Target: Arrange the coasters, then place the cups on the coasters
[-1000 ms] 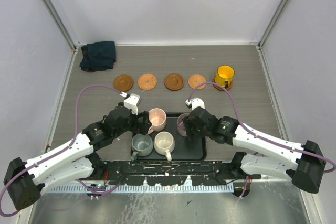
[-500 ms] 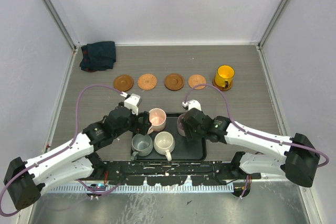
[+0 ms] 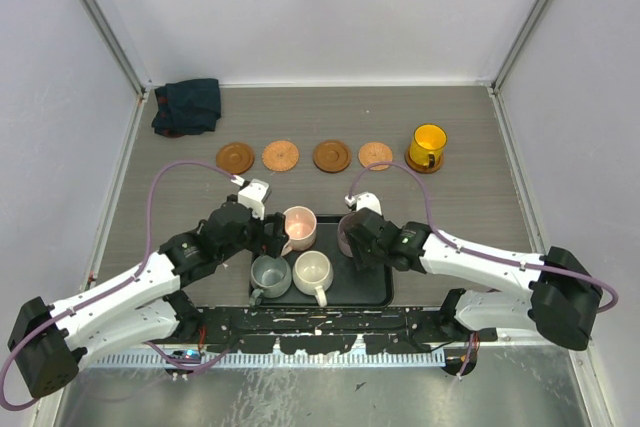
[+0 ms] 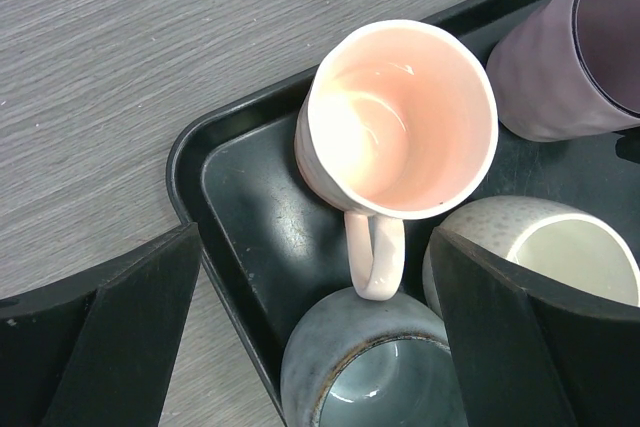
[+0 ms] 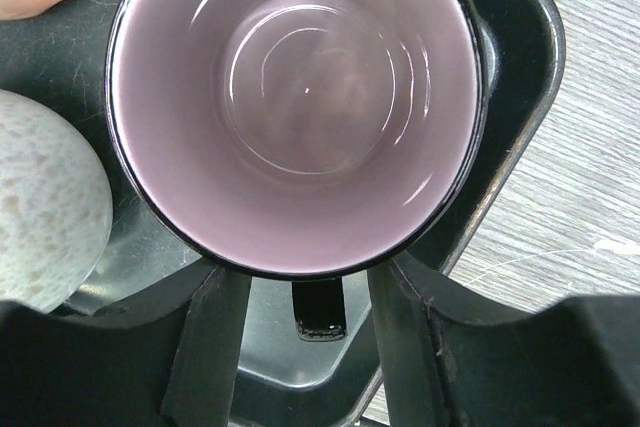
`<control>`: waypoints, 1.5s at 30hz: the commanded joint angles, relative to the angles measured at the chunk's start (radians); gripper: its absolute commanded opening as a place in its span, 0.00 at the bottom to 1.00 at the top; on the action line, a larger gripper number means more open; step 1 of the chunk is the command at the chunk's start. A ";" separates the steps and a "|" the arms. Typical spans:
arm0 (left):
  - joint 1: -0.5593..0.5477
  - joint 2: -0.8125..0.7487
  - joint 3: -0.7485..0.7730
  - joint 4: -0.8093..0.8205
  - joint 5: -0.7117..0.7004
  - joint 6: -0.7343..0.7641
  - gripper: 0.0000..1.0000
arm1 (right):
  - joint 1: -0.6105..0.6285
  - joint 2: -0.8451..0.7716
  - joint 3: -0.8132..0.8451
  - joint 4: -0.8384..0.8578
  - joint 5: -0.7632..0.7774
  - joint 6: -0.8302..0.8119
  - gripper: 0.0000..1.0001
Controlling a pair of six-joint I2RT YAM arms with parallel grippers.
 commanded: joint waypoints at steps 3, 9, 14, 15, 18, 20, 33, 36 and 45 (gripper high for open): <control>-0.003 -0.007 0.017 0.049 -0.020 0.017 0.98 | 0.003 0.016 -0.009 0.052 0.038 0.022 0.53; -0.003 -0.005 0.011 0.054 -0.021 0.013 0.98 | 0.003 0.030 -0.016 0.062 0.048 0.025 0.50; -0.002 -0.006 0.008 0.057 -0.021 0.009 0.98 | 0.003 0.032 -0.022 0.064 0.055 0.028 0.47; -0.003 -0.007 0.007 0.057 -0.021 0.008 0.98 | 0.003 0.030 -0.023 0.064 0.054 0.029 0.46; -0.003 -0.006 0.007 0.058 -0.021 0.007 0.98 | 0.003 0.024 -0.024 0.063 0.056 0.028 0.42; -0.003 -0.006 0.005 0.060 -0.021 0.005 0.98 | 0.003 0.023 -0.023 0.064 0.056 0.027 0.39; -0.003 -0.003 -0.001 0.066 -0.022 -0.002 0.98 | 0.003 0.036 -0.014 0.064 0.017 -0.007 0.01; -0.002 -0.006 -0.001 0.067 -0.025 -0.002 0.98 | 0.002 0.030 -0.014 0.065 0.012 -0.016 0.01; -0.003 -0.031 -0.008 0.066 -0.034 -0.005 0.98 | 0.003 -0.011 0.013 0.072 0.001 -0.043 0.01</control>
